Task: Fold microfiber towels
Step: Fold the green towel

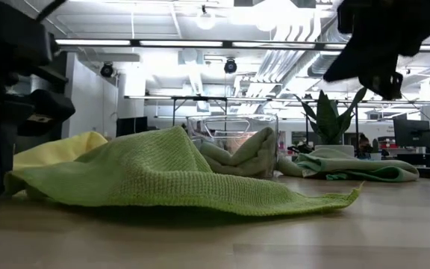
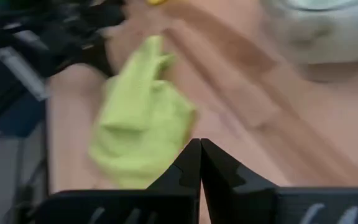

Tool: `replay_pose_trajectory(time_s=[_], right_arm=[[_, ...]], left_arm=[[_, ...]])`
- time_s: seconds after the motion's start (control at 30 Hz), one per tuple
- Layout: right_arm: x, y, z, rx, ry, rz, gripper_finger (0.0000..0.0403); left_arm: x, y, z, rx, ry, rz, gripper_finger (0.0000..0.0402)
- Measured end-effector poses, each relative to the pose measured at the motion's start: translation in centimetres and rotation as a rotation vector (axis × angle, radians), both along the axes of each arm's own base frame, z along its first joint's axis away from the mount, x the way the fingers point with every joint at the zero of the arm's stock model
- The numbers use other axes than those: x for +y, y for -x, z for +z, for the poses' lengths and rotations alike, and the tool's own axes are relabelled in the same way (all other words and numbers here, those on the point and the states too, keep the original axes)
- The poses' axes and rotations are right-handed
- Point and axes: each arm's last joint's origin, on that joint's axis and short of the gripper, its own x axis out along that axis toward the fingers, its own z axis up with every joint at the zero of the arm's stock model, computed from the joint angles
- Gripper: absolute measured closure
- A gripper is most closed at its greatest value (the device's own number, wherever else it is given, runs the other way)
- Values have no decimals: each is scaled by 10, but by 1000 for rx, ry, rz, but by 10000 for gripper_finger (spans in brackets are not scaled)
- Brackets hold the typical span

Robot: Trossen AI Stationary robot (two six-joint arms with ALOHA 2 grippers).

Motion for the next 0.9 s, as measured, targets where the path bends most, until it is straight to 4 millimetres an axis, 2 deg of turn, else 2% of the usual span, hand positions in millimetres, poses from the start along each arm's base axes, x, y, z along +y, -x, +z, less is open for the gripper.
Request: replay_pose_trajectory(time_s=[0.17, 0.33, 0.47, 0.67, 0.77, 0.9], right_arm=[[9, -7, 4, -52, -28, 157, 398], [24, -28, -4, 94, 0, 314, 371], [46, -57, -11, 212, 103, 488, 332], [75, -94, -27, 422, 374, 715, 268], [87, -109, -40, 466, 469, 821, 254], [94, -119, -56, 509, 507, 870, 254]], left_arm=[[-6, -5, 10, -33, 88, 79, 401], [-8, -6, 13, -43, 105, 95, 401], [-8, -5, 12, -26, 109, 115, 401], [-7, -3, 11, -4, 134, 163, 402], [-7, -3, 11, -1, 150, 185, 402], [-7, -3, 11, 4, 166, 209, 402]])
